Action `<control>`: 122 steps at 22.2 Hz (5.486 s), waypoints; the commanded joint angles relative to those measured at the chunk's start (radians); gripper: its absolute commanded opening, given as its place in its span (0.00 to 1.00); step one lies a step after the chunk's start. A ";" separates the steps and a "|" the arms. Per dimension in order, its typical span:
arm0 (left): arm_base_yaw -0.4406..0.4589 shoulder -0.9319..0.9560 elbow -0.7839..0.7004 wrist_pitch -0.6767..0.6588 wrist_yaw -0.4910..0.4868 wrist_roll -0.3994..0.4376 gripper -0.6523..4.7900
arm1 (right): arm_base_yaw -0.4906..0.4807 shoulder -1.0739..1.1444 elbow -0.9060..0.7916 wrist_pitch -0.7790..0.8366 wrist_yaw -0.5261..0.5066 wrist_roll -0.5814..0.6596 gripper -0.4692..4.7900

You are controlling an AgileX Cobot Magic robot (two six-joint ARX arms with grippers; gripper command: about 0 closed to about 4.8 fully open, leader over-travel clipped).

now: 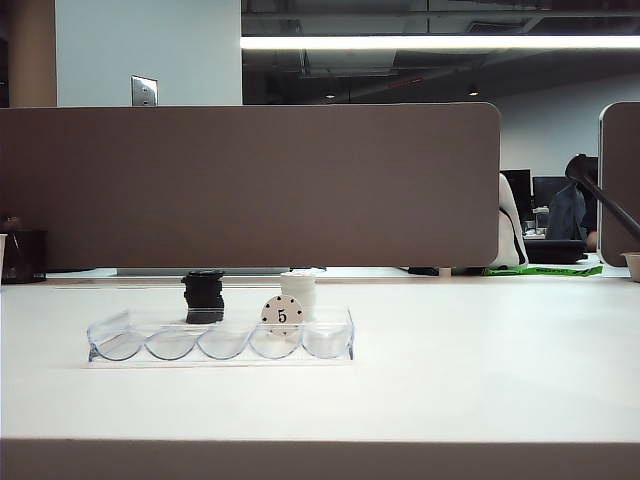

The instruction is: Pick up the chip in the box and place it on the pile of chips with the same color.

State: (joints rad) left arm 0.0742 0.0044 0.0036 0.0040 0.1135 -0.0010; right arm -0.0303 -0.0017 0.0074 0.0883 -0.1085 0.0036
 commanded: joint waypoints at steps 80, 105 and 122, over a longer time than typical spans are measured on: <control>-0.461 0.581 0.287 0.056 -0.102 0.143 0.17 | 0.550 1.754 1.255 -0.369 -0.446 -0.619 0.34; -0.461 0.581 0.287 0.028 -0.102 0.143 0.17 | 0.584 1.896 1.255 -0.243 -0.465 -0.640 0.38; -0.461 0.581 0.287 0.028 -0.102 0.143 0.17 | 0.584 1.918 1.255 -0.193 -0.425 -0.640 0.38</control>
State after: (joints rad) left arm -0.3866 0.5865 0.2874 0.0235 0.0078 0.1417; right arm 0.5533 1.9141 1.2579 -0.1184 -0.5354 -0.6350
